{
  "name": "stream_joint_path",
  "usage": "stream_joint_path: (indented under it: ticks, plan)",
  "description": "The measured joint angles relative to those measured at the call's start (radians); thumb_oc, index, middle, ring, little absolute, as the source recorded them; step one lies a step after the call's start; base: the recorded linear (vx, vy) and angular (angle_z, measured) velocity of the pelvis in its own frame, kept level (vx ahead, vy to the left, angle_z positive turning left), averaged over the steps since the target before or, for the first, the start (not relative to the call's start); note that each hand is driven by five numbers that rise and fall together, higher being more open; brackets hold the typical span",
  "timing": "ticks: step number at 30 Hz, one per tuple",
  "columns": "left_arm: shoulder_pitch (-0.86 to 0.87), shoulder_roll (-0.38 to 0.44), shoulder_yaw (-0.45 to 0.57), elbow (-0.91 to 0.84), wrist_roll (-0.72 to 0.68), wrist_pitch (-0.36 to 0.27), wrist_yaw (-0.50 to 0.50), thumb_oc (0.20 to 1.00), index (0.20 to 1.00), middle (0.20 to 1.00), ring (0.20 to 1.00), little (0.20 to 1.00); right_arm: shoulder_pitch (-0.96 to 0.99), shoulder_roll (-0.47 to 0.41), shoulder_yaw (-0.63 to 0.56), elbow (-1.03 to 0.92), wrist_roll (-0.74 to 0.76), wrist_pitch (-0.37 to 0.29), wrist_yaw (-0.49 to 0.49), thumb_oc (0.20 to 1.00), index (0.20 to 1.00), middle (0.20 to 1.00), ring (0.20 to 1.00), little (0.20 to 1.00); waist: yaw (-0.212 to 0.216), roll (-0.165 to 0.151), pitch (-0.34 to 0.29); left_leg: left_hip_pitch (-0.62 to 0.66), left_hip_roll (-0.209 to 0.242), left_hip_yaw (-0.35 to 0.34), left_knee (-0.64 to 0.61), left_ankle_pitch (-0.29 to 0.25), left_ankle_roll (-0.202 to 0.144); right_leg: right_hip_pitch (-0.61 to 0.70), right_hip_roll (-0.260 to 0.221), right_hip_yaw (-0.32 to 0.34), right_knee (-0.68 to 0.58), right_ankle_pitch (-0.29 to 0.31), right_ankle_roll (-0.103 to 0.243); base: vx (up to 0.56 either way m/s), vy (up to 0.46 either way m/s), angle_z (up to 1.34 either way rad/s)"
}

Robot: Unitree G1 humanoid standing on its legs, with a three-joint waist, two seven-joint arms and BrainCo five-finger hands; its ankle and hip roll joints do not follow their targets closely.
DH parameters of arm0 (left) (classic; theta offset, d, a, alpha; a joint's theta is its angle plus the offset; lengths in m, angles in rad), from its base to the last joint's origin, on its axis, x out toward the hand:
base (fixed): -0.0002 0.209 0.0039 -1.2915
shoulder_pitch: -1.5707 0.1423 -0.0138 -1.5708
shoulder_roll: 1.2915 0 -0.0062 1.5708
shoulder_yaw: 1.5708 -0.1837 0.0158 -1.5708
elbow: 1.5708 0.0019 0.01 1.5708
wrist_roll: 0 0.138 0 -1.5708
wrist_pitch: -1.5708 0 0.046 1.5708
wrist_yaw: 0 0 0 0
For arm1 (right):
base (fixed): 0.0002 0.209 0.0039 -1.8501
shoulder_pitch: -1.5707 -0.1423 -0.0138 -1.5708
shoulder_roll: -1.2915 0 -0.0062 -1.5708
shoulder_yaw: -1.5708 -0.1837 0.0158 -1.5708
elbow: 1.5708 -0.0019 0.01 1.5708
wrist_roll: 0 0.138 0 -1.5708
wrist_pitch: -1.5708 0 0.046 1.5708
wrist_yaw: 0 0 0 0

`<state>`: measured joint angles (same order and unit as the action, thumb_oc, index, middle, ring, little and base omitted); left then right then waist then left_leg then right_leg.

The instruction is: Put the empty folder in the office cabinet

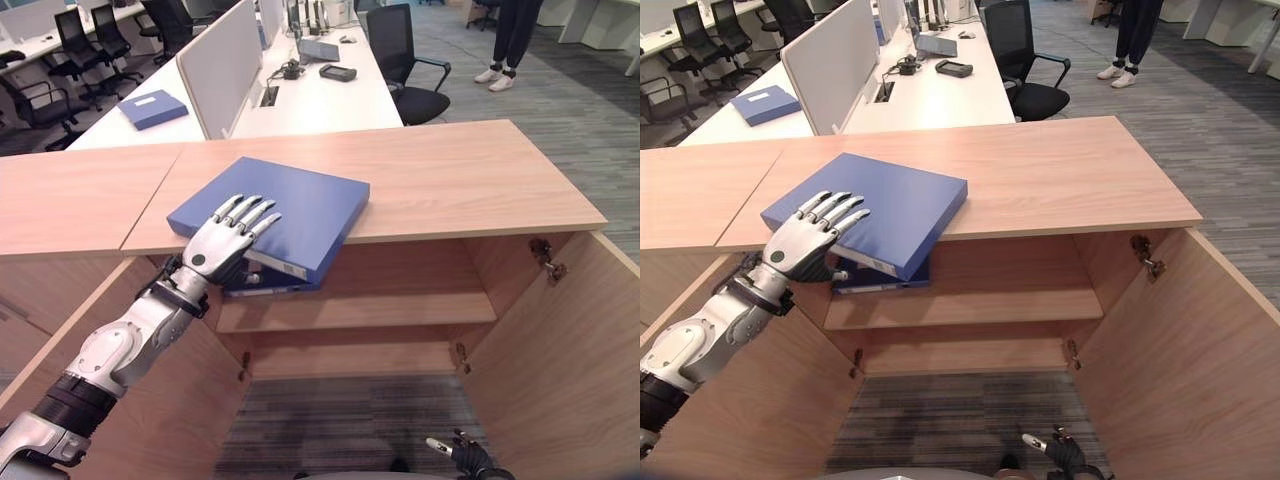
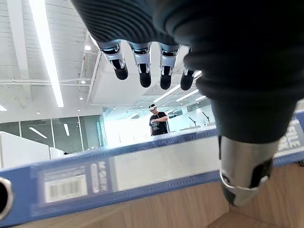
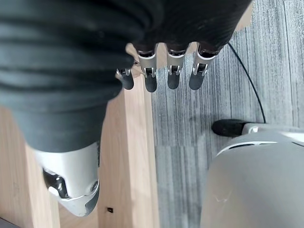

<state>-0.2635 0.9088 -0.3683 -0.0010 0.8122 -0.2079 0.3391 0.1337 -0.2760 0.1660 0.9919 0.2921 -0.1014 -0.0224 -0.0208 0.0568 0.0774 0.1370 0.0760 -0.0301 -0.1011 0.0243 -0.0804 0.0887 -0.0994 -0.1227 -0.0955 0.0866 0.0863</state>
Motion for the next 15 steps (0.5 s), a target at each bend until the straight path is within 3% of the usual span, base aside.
stream_joint_path:
  ticks: [15]
  plan:
    - [-0.017,-0.015,-0.073,0.052,0.001,0.012,-0.006,1.000,1.000,1.000,1.000,1.000,-0.002,0.000,0.000,0.001,0.001,0.001,-0.020,1.000,1.000,1.000,1.000,1.000,-0.002,0.008,-0.006,-0.002,0.001,0.015,0.000,0.000,0.000,-0.007,0.001,0.008,0.000,0.001,0.002,0.00,0.001,-0.01]
